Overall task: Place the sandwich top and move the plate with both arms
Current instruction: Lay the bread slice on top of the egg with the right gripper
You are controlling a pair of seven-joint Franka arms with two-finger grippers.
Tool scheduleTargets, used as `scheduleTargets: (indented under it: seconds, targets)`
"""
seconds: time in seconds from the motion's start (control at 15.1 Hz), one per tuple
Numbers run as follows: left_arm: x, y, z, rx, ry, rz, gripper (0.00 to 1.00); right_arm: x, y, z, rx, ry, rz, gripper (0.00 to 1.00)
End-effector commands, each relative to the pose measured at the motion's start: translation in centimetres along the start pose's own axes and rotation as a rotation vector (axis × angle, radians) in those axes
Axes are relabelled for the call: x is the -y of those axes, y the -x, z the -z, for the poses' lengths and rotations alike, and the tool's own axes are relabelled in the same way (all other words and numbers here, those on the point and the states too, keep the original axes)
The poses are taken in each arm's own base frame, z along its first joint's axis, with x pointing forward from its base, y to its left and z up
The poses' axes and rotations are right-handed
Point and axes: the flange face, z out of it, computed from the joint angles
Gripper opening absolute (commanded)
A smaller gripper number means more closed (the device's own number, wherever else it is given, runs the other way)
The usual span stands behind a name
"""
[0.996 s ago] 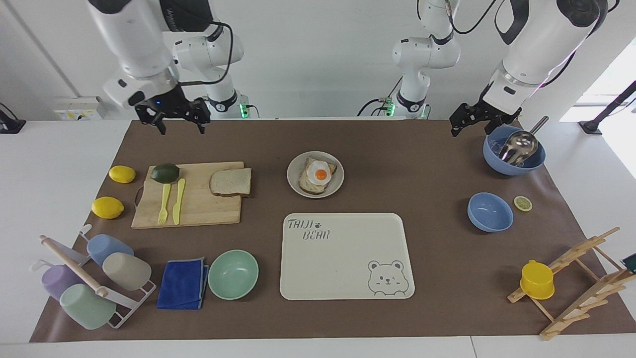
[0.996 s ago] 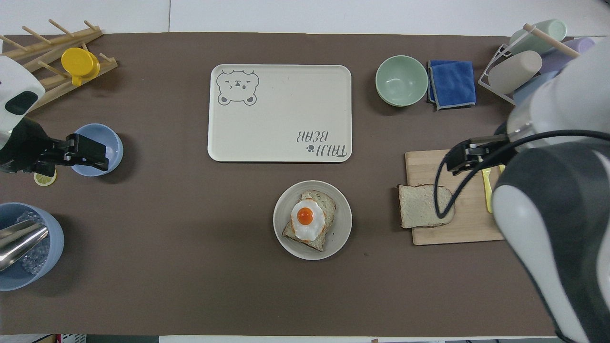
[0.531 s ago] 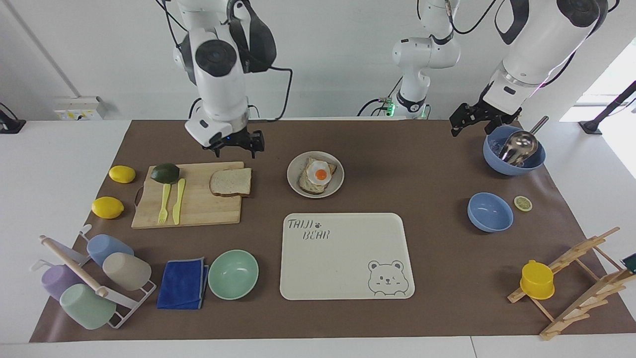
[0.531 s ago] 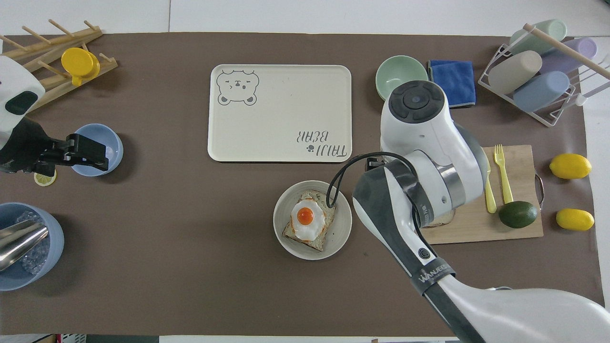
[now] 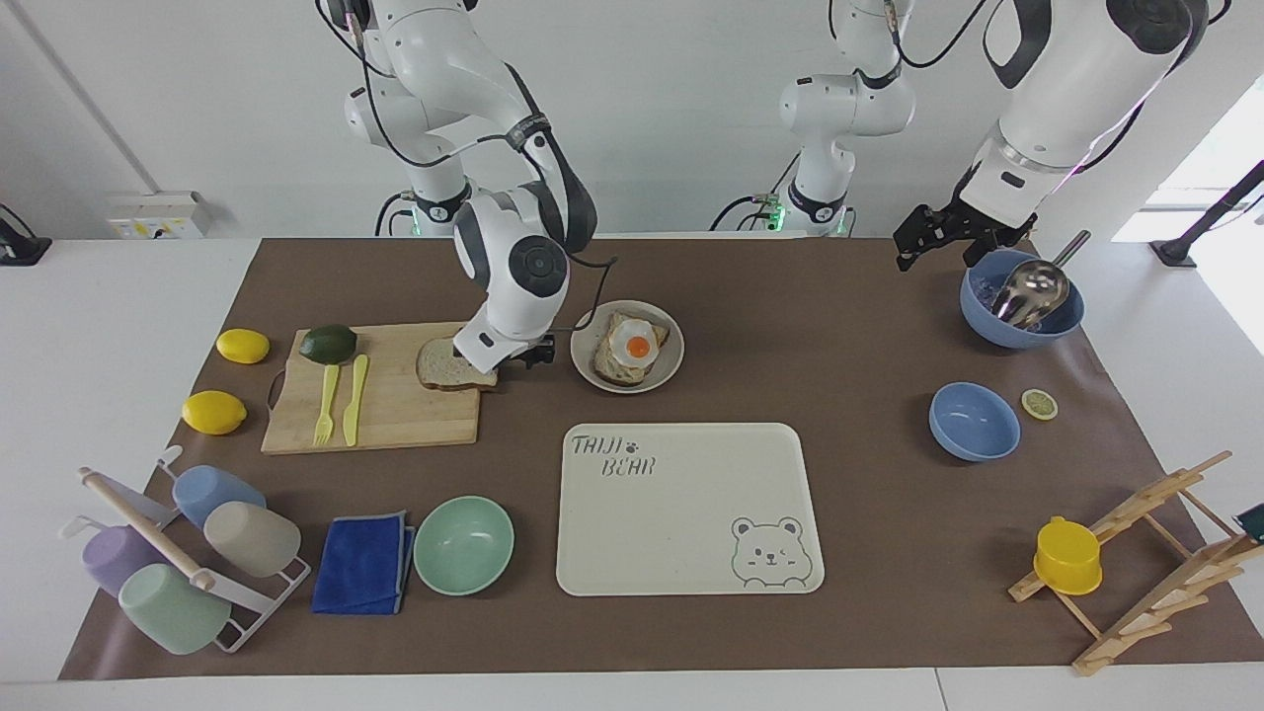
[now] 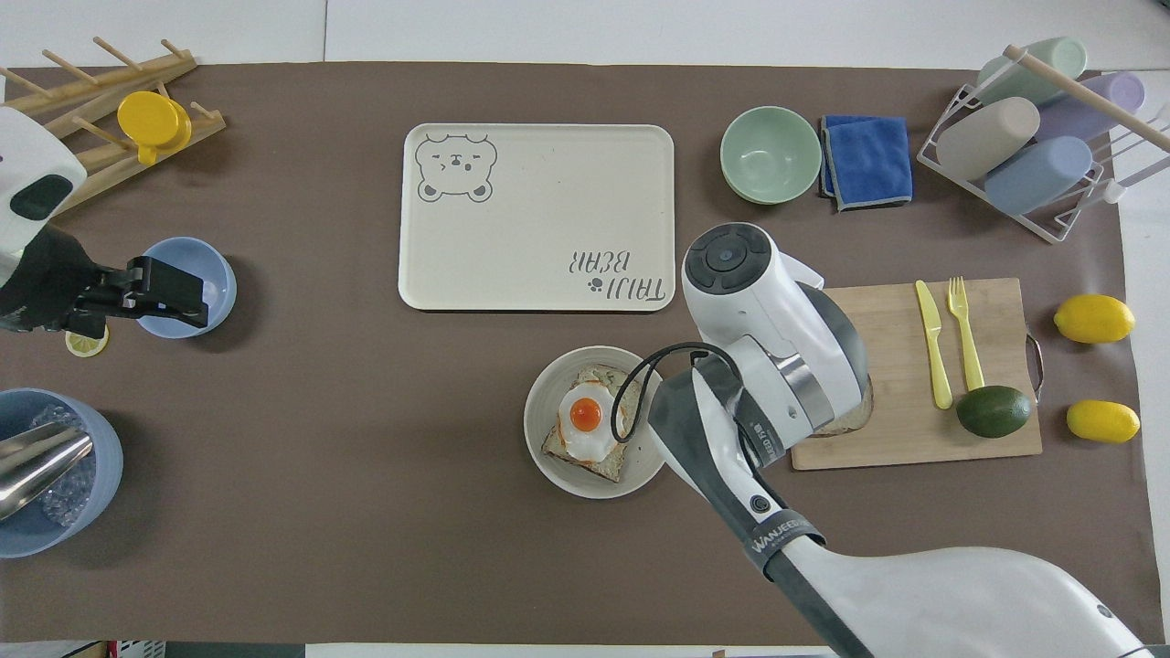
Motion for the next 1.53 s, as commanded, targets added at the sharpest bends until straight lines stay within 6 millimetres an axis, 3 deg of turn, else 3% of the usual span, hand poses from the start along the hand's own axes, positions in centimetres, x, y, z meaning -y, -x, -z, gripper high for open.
scheduleTargets:
  seconds: [0.0,0.4,0.73,1.0,1.06,1.2,1.46]
  targets:
    - [0.3,0.4,0.6,-0.003,-0.021,0.008,1.00,0.0,0.7,-1.7,-0.027,0.067,0.008,0.97]
    - [0.3,0.4,0.6,-0.003,-0.021,0.007,1.00,-0.2,1.4,-3.4,-0.017,0.088,-0.025,0.92]
    - [0.3,0.4,0.5,-0.002,-0.021,0.008,1.00,-0.7,2.0,-4.3,-0.014,0.142,-0.004,0.81]
    - [0.3,0.4,0.6,-0.003,-0.021,0.007,1.00,0.0,2.6,-4.4,-0.005,0.158,0.008,0.56]
    - [0.3,0.4,0.6,-0.003,-0.021,0.007,1.00,0.1,2.7,-4.3,-0.007,0.157,0.009,0.44]
    - [0.3,0.4,0.6,-0.003,-0.021,0.007,1.00,0.1,2.7,-4.3,-0.004,0.162,0.011,0.03]
    - [0.2,0.4,0.6,-0.003,-0.021,0.006,1.00,0.4,2.3,-3.3,-0.025,0.159,0.019,0.00]
